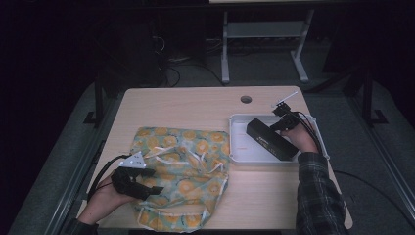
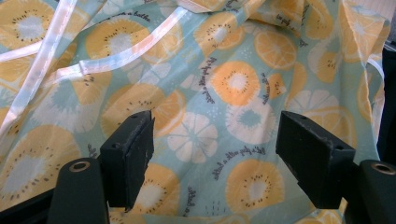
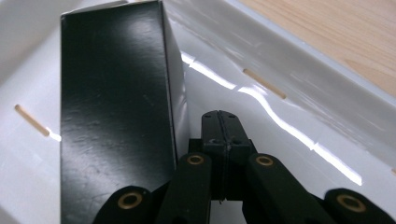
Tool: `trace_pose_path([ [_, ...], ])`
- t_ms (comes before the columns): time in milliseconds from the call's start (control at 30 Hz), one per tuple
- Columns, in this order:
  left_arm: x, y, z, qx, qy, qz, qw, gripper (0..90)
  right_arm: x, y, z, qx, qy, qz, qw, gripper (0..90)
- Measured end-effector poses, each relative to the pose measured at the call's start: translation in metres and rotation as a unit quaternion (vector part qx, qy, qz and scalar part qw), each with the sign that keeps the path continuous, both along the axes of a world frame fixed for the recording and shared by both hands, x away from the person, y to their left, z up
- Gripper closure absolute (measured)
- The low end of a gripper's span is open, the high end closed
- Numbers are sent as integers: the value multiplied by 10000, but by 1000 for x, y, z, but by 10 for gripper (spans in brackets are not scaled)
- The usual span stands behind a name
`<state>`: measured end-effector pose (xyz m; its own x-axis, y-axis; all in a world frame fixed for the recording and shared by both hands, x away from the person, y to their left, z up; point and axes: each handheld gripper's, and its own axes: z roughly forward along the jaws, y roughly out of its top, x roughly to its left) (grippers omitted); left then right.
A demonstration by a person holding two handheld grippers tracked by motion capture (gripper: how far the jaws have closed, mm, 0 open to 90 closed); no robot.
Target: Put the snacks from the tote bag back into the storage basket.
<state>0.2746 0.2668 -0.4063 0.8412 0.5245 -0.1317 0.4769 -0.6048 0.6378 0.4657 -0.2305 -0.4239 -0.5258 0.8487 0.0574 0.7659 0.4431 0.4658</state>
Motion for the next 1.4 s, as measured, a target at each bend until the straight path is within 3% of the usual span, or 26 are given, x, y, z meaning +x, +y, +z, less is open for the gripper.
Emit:
trace_pose_path([
  [633,-1,0,2,42,0,-41,10000,272,-18,13,11,3,223,724,9971,897],
  [1067,-2,0,2,16,5,-20,10000,272,-35,19,10,-164,378,1054,9936,896],
  [1400,-2,-1,2,27,4,-36,10000,272,-41,19,10,-216,481,1098,9925,897],
])
